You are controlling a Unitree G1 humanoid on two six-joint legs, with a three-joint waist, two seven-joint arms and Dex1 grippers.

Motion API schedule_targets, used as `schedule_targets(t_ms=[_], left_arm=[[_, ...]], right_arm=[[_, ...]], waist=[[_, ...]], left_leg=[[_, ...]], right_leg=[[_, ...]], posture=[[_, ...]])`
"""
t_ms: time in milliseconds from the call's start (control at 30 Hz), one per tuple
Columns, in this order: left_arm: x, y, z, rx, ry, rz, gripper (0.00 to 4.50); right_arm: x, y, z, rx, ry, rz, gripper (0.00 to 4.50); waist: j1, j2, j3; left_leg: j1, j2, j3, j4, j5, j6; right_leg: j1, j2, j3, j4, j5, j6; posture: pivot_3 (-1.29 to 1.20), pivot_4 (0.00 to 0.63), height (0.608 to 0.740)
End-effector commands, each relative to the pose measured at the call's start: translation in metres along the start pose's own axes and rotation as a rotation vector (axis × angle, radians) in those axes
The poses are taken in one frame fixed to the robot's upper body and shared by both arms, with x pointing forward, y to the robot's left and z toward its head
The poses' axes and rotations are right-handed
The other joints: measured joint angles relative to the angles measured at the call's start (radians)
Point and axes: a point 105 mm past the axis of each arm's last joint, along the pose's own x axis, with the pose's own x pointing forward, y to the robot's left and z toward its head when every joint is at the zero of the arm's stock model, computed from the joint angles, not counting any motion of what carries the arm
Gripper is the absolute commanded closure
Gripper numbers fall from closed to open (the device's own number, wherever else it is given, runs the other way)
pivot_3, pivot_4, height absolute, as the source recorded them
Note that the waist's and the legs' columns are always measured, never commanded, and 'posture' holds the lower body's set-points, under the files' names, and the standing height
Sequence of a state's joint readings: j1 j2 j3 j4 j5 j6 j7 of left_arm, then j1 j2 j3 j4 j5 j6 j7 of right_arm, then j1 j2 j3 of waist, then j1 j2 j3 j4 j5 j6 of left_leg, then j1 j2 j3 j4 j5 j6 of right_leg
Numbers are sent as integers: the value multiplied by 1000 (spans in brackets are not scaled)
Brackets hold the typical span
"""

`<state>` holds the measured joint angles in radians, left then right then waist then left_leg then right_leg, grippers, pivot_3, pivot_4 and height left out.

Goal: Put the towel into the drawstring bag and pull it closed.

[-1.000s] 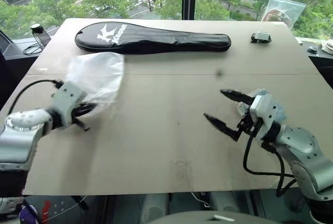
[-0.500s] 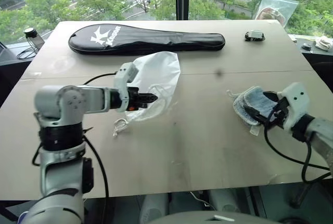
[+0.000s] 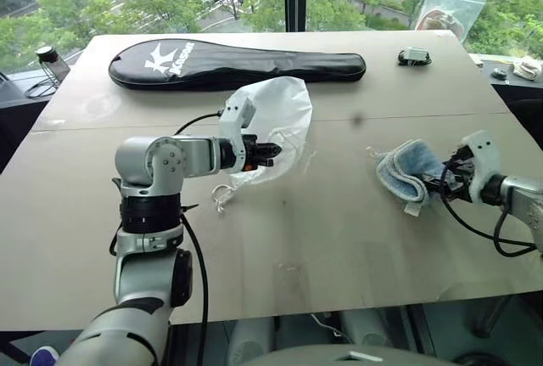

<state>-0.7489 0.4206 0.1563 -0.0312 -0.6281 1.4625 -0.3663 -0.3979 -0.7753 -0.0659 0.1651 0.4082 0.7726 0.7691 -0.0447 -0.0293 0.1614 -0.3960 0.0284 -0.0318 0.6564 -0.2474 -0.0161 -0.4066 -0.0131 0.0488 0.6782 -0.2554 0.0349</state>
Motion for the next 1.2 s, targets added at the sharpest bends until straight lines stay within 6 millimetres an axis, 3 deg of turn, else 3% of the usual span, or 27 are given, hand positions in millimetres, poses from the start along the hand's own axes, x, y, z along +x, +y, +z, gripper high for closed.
schedule_targets(t_ms=[33, 67, 167, 300, 433, 600, 767, 933, 967, 1200], left_arm=[[-6, -1, 12, 38, -45, 19, 4416], [-5, -2, 13, 45, -47, 26, 4416], [1, -6, 16, 86, -48, 37, 4500], [9, -11, 19, 168, -40, 44, 4500], [13, -10, 30, 449, -88, 100, 4500], [17, -4, 21, 631, -51, 96, 4500], [23, -12, 21, 536, -44, 3, 4500], [19, -4, 32, 655, -38, 42, 2915], [18, -2, 33, 698, -47, 57, 2340], [22, 13, 26, 957, -77, 178, 2299]], right_arm=[[19, 22, -17, 19, 74, 178, 0], [22, 28, -21, 4, 96, 217, 0], [31, 32, -33, -72, 142, 239, 855], [38, 33, -31, -115, 92, 215, 2769], [30, 46, -17, -116, 12, 241, 4375], [15, 75, 5, -88, -122, 299, 4442], [8, 114, 12, -98, -199, 366, 4442], [8, 136, 18, -85, -251, 372, 4442], [8, 139, 18, -85, -255, 369, 4443], [5, 151, 15, -70, -279, 346, 4443]], waist=[[-2, -2, -1], [-4, -3, -1], [-15, -4, -2], [-26, -7, -3], [-28, -7, -3], [-22, -4, -1], [-5, 0, 2], [6, 0, 2], [8, 0, 2], [13, 0, 2]], left_leg=[[1, 0, 0, 0, 0, 0], [1, 0, 0, 0, 0, 0], [3, 1, 0, 0, 0, 0], [9, 2, 0, -1, 0, 0], [17, 2, 3, -4, 0, 0], [15, 3, 2, -5, 0, 0], [10, 1, 2, -4, 0, 0], [-3, -1, 0, -2, 0, 0], [-4, -1, -1, -2, 0, 0], [-4, -3, -1, -3, 0, 0]], right_leg=[[0, 0, 0, 0, 0, 0], [1, 0, 0, 0, 0, 0], [2, 1, 0, 0, 0, 0], [7, 2, 1, 0, 0, 0], [13, 3, 5, 0, -2, 3], [10, 4, 4, 0, -1, 1], [7, 1, 3, -1, -1, 2], [-4, 0, 1, 0, -1, 2], [-4, 0, 1, 0, -1, 2], [-4, -3, 0, -1, -2, 3]], posture=[[0, 150, 740], [0, 150, 740], [0, 150, 740], [0, 150, 740], [0, 150, 740], [0, 150, 740], [0, 150, 740], [0, 150, 740], [0, 150, 740], [0, 150, 740]])
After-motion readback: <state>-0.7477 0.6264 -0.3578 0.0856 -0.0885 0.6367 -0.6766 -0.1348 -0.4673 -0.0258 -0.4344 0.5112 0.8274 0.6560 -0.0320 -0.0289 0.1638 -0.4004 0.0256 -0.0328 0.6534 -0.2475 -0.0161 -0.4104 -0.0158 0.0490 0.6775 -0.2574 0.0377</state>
